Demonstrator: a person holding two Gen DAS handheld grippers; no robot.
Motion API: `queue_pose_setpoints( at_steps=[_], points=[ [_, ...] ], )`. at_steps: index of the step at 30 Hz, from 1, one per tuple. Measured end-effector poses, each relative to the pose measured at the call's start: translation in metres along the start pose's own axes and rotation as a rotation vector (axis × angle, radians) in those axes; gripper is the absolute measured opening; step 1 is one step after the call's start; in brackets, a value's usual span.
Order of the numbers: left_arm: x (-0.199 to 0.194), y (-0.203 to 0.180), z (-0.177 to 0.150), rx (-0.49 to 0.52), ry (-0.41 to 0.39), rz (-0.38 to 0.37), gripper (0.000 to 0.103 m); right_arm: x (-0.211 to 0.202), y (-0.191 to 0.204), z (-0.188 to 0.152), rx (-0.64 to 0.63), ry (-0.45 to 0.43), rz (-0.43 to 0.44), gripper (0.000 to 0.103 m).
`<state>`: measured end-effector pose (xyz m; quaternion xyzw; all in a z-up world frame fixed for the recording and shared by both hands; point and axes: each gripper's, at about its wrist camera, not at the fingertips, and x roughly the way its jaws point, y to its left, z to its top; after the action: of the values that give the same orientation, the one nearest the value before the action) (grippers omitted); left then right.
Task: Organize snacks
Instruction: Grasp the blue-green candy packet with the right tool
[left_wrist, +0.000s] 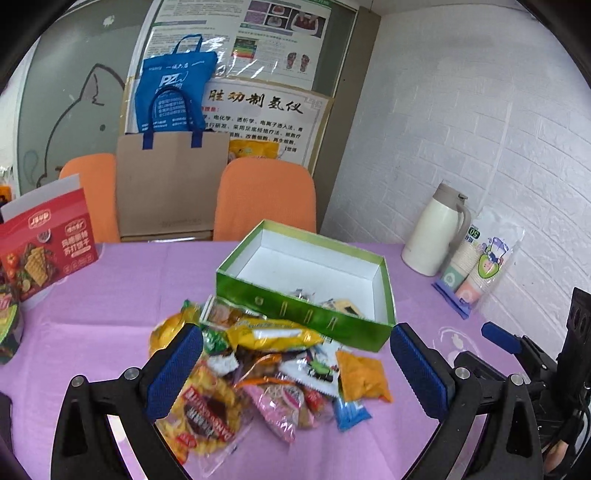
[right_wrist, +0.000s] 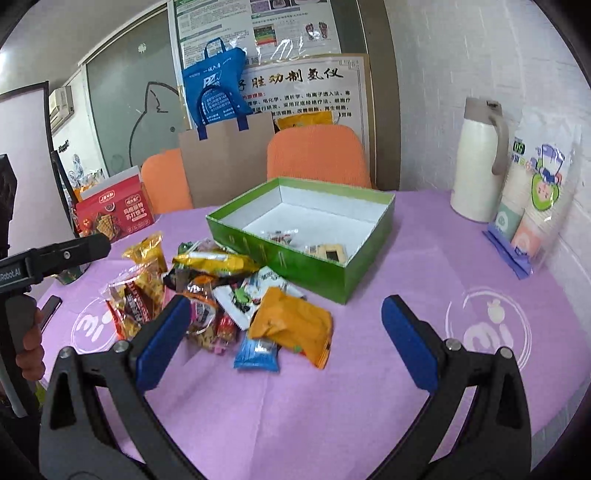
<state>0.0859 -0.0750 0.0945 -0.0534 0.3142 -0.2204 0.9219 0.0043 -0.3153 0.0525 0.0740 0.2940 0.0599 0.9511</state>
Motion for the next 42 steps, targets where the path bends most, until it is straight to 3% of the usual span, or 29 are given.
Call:
queue_pose_setpoints(
  at_steps=[8,10,12,20,23,32,39,42],
  points=[
    [-0.009,0.028,-0.064,-0.069,0.082,-0.013,0.103,0.038,0.007,-0.049,0.087,0.173,0.047,0.102],
    [-0.01,0.033,-0.079,-0.083,0.104,-0.014,0.103,0.05,0.012,-0.053,0.084,0.196,0.054,0.09],
    [-0.01,0.039,-0.091,-0.098,0.125,-0.017,0.103,0.066,0.017,-0.054,0.084,0.231,0.061,0.07],
    [-0.016,0.037,-0.1,-0.077,0.122,-0.067,0.1,0.107,0.022,-0.049,0.099,0.259,0.033,0.067],
    [-0.011,0.028,-0.1,-0.05,0.135,-0.105,0.092,0.109,0.016,-0.05,0.086,0.263,0.004,0.034],
    [0.03,-0.014,-0.101,0.028,0.218,-0.168,0.06,0.062,-0.03,-0.073,0.156,0.247,-0.004,0.034],
    [0.09,-0.046,-0.093,0.042,0.251,-0.125,0.06,0.047,-0.035,-0.081,0.162,0.244,0.034,0.035],
    [0.113,-0.047,-0.093,0.042,0.253,-0.046,0.06,0.047,-0.031,-0.081,0.15,0.246,0.042,0.035]
  ],
)
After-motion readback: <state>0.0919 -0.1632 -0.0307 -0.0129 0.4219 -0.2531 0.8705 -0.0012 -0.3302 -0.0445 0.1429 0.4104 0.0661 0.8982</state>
